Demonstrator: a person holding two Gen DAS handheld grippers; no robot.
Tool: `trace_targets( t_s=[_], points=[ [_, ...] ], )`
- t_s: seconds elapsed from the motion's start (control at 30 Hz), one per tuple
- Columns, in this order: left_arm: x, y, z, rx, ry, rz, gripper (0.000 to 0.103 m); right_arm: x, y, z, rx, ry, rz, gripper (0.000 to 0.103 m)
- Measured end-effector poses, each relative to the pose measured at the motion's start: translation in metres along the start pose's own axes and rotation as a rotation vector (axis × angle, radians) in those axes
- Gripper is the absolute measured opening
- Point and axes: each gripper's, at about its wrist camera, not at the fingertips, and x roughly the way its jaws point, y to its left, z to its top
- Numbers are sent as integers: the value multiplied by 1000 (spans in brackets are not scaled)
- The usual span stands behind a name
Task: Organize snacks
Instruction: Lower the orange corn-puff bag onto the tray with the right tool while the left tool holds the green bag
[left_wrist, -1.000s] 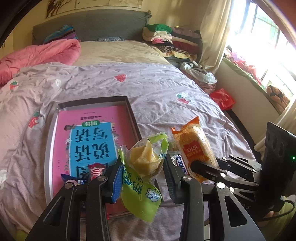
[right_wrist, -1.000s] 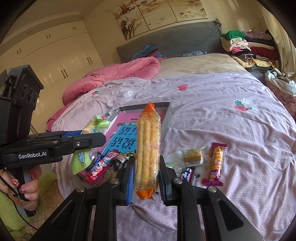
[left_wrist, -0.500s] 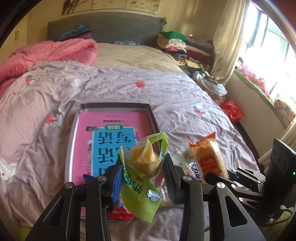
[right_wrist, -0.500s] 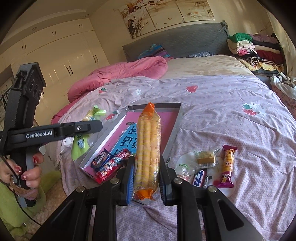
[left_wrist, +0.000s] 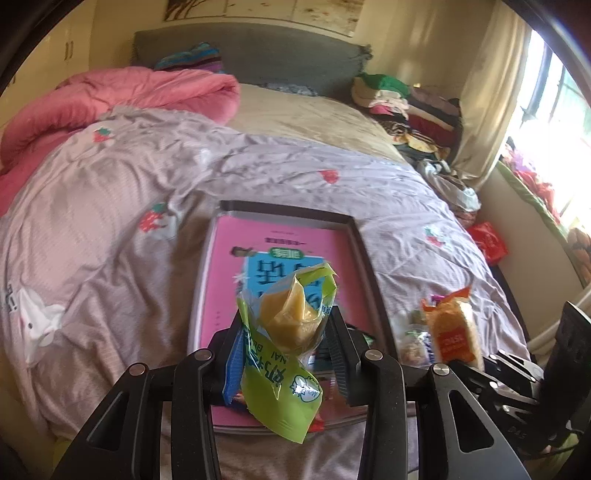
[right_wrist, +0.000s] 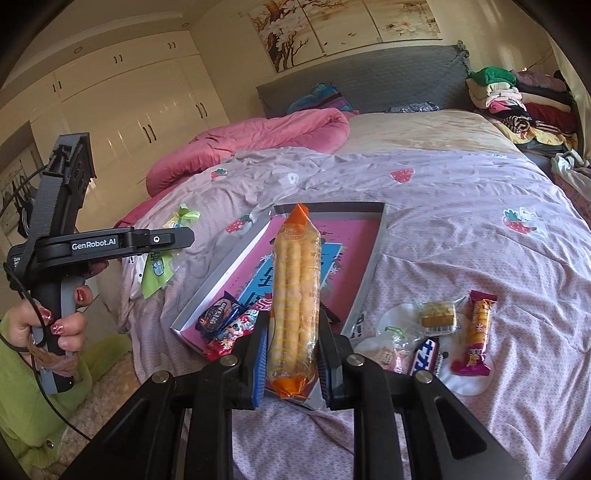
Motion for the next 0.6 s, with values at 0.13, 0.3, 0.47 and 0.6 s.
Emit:
trace_targets(
  t_s=[0.13,0.3,0.47,0.6],
  points=[
    [1,15,-3,-21,7,26,41,5,6,-1,-10,10,6,23],
    [8,29,-10,-40,26,61,41,10,12,-3,-18,22,14,23],
    [17,39,-15,-53,46,88,41,15,16,-3,-23,31,19,23],
    [25,41,-20,-48,59,109,41,19,19,-4,-25,39,25,23]
  ],
)
